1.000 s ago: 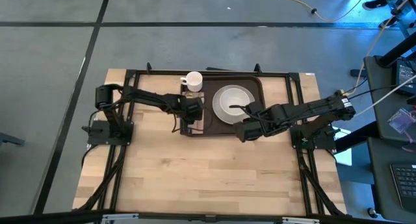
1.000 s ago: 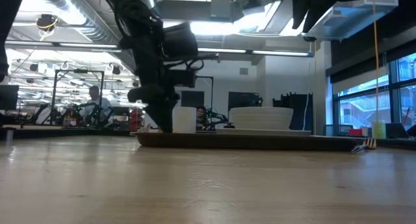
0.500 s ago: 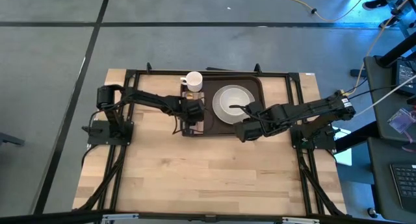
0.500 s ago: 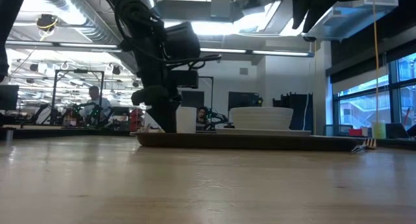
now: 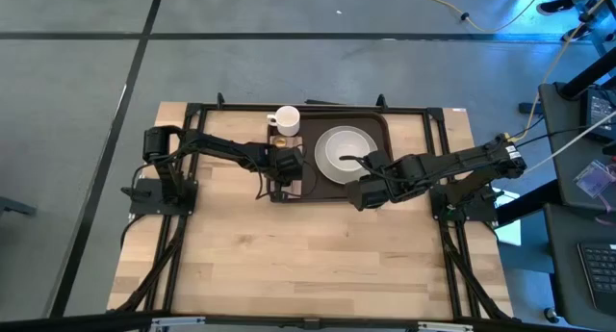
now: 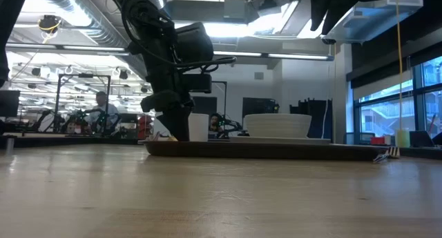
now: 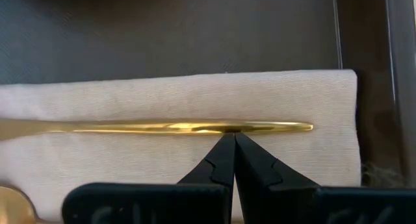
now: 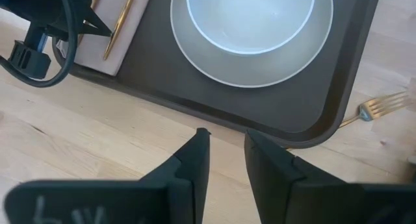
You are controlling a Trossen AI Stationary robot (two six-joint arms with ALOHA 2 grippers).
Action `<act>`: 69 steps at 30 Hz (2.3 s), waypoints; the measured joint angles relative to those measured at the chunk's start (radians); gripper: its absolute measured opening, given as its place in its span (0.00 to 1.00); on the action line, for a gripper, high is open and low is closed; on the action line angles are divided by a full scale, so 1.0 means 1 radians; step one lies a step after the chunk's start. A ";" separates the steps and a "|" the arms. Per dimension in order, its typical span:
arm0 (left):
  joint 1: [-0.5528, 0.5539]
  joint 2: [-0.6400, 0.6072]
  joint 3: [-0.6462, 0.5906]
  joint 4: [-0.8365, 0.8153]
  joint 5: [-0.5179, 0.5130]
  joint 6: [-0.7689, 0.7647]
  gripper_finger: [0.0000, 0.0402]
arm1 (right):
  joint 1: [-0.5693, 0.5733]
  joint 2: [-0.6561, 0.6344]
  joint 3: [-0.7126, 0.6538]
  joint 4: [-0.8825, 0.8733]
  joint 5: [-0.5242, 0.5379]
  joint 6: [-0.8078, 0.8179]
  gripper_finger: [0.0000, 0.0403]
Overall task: Set up tray
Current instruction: Put the gold knife on the light brown napkin to the right of the gold spoon, then put the gold fork on the light brown napkin to the right of the gold spoon
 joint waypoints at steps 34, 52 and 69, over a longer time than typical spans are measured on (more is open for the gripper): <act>0.035 -0.038 -0.002 -0.067 -0.027 -0.030 0.01 | 0.000 0.001 0.000 -0.001 0.000 0.001 0.25; 0.201 -0.651 -0.001 -0.020 0.119 -0.078 0.01 | 0.001 0.012 -0.002 -0.200 -0.091 0.453 0.25; 0.293 -0.668 -0.001 -0.011 0.178 0.014 0.01 | 0.041 -0.004 -0.317 -0.084 -0.214 0.760 0.25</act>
